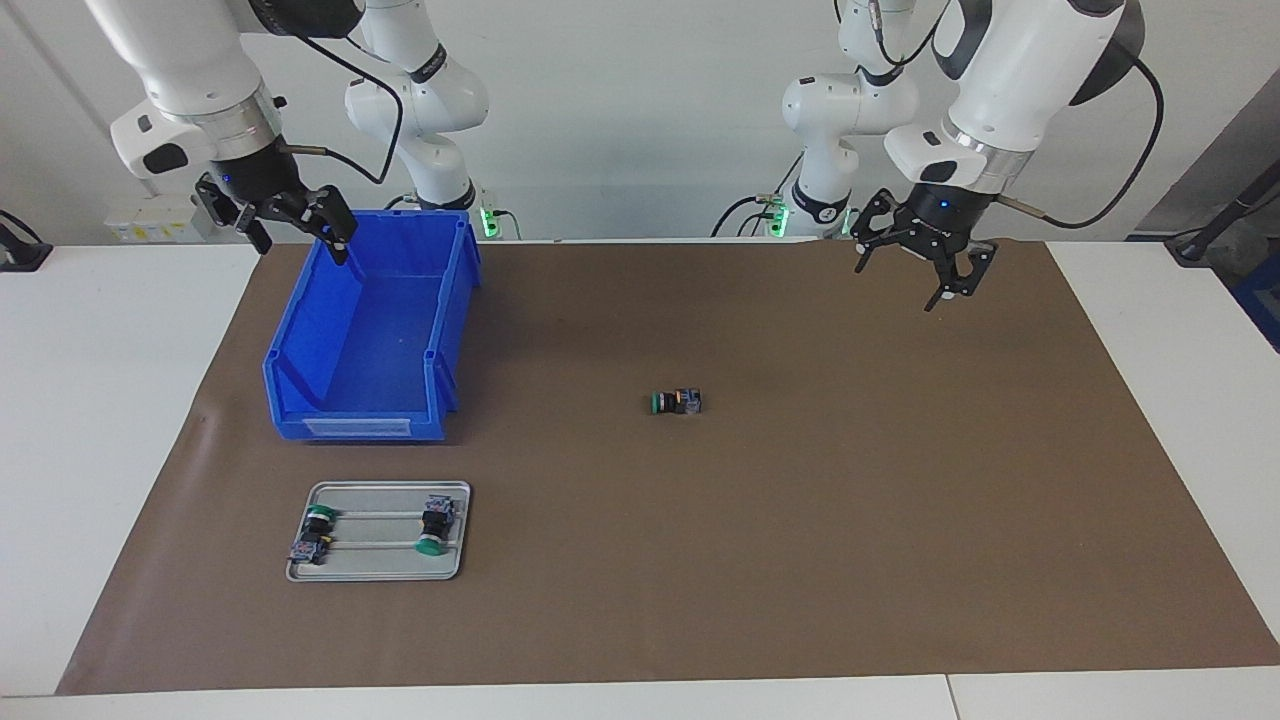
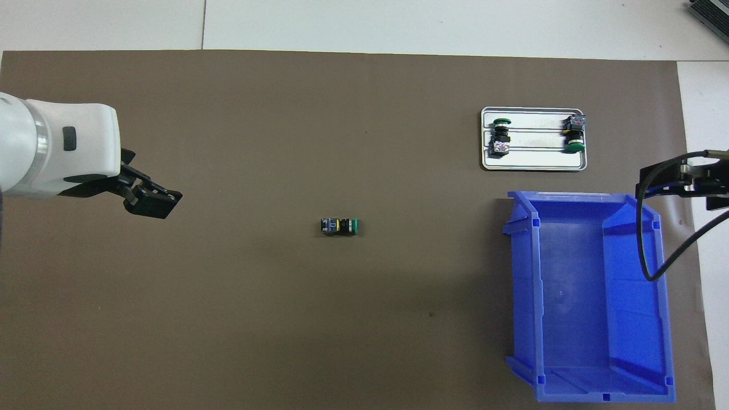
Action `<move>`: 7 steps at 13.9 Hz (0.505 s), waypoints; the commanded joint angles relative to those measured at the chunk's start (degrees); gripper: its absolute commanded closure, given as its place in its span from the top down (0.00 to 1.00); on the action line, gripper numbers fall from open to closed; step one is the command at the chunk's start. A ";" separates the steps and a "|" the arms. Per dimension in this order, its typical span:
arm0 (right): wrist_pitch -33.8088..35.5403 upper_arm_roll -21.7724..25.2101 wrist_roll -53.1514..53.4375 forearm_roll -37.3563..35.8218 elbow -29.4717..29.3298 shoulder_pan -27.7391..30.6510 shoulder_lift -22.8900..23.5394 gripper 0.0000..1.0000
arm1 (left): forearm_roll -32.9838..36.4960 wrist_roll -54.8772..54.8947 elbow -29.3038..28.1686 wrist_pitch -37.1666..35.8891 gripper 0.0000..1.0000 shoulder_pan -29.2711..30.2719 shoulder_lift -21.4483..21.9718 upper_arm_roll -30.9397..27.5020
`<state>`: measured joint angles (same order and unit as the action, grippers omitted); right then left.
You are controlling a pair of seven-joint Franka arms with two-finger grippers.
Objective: Place and press button with both arms
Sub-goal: 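Grasp the button module on the table with the left gripper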
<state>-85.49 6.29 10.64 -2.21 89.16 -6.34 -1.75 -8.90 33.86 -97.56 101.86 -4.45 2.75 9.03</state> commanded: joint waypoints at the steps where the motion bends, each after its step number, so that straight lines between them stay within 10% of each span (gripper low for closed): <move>1: -0.90 -0.40 -2.99 0.27 1.81 0.89 -1.06 1.00 | -2.09 5.84 -3.78 4.83 1.00 0.06 1.12 2.39; 7: 0.33 -1.54 -3.08 0.27 2.25 1.24 -1.50 1.00 | -1.83 9.12 -5.27 13.09 1.00 2.86 -6.25 15.12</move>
<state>-85.39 5.42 9.46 -2.20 89.83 -6.27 -1.80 -10.45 41.11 -101.89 111.54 -3.84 -1.00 20.10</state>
